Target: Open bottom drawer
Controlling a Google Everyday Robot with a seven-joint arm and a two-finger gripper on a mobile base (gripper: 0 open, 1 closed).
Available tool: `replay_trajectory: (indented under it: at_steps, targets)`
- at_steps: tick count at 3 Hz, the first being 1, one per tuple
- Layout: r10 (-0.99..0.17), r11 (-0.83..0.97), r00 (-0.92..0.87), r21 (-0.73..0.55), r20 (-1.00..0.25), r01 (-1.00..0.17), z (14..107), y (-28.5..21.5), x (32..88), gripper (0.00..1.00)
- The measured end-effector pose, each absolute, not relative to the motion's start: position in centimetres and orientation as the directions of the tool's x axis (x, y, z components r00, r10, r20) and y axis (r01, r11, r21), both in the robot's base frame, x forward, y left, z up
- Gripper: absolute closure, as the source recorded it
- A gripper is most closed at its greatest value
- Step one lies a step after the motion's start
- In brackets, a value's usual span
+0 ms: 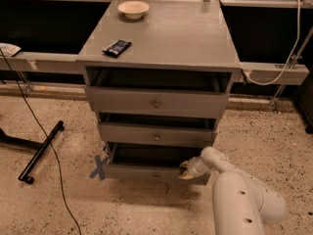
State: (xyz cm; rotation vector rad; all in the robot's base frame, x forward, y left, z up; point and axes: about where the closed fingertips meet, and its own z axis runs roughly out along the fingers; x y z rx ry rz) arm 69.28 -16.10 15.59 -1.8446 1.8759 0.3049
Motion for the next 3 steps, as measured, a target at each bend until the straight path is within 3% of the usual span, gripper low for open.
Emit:
replay_trajectory:
  at_steps: [1,2,3]
  targets:
    - [-0.871,0.072,0.016,-0.161,-0.490,-0.984,15.4,-16.9,67.9,0.22]
    - [-0.871,0.072,0.016,-0.161,-0.490,-0.984,15.4,-16.9,67.9,0.01]
    - [-0.864,0.087,-0.012,-0.126,-0.502,-0.988,15.1,-18.5,64.6,0.00]
